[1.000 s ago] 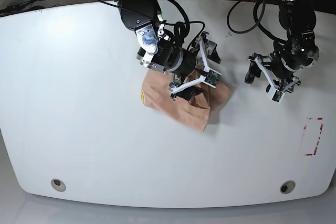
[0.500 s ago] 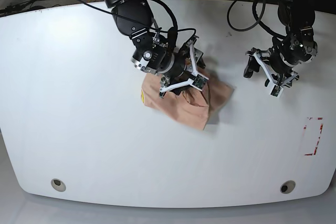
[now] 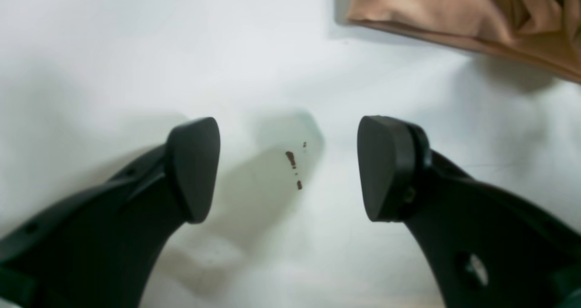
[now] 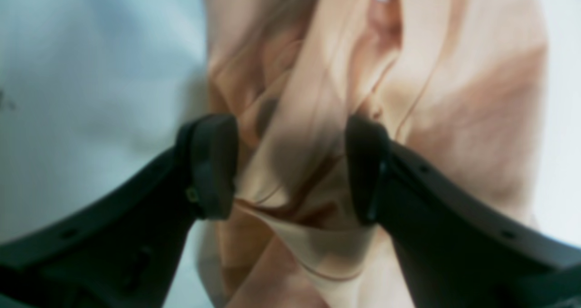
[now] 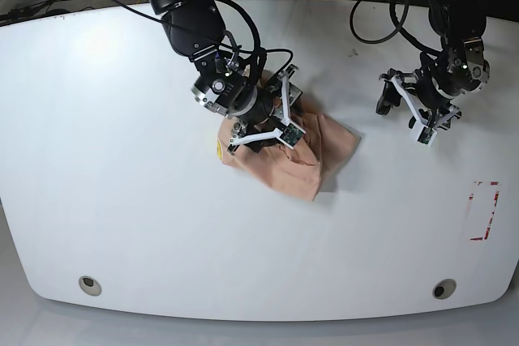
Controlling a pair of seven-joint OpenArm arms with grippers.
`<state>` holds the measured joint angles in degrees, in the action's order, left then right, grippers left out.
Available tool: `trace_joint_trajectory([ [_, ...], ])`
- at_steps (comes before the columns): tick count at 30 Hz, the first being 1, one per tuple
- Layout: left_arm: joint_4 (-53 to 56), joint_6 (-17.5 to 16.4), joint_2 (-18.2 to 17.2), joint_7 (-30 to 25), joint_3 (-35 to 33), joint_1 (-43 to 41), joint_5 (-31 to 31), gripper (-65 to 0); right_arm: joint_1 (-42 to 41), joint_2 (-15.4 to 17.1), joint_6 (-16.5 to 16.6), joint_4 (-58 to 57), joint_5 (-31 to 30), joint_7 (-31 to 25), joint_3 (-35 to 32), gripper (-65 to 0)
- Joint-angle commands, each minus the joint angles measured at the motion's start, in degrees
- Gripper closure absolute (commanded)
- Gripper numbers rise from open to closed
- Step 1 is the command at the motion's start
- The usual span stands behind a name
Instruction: Fold the T-shirt properly
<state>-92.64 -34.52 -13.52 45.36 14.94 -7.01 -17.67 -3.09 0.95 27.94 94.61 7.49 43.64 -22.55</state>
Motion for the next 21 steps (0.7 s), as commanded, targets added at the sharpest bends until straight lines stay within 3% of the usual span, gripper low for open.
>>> trace_joint_trajectory([
  [1, -1.3, -0.1, -0.5, -1.3, 0.2, 0.6, -0.7, -44.4, -1.1, -0.3, -1.1, -0.6, -0.4, -3.0, 0.1, -34.6],
  [2, -1.3, -0.1, -0.5, -1.3, 0.2, 0.6, -0.7, -44.4, -1.0, -0.3, -1.2, -0.9, -0.4, -3.6, 0.1, -32.3],
  [7, -1.3, -0.1, -0.5, -1.3, 0.2, 0.6, -0.7, -44.4, -0.7, -0.6, -1.2, -0.1, -0.4, -4.3, -0.3, -2.4],
  [8, -1.3, -0.1, -0.5, -1.3, 0.2, 0.6, -0.7, -44.4, -0.7, -0.7, -1.2, 0.5, -0.7, -4.3, -0.3, 0.0],
  [12, -1.3, -0.1, -0.5, -1.3, 0.2, 0.6, -0.7, -44.4, 0.1, -2.5, -1.1, 5.1, -1.0, -3.2, -0.3, -0.5],
  [14, -1.3, -0.1, -0.5, -1.3, 0.2, 0.5, -0.7, -44.4, -0.3, -4.2, -0.7, 6.8, -1.1, -2.3, -0.3, -4.1],
  [21, -1.4, -0.1, -0.5, -1.3, 0.1, -1.1, -0.7, -44.4, -4.3, -8.3, -0.6, 2.8, -2.2, -3.4, -0.3, -5.5],
])
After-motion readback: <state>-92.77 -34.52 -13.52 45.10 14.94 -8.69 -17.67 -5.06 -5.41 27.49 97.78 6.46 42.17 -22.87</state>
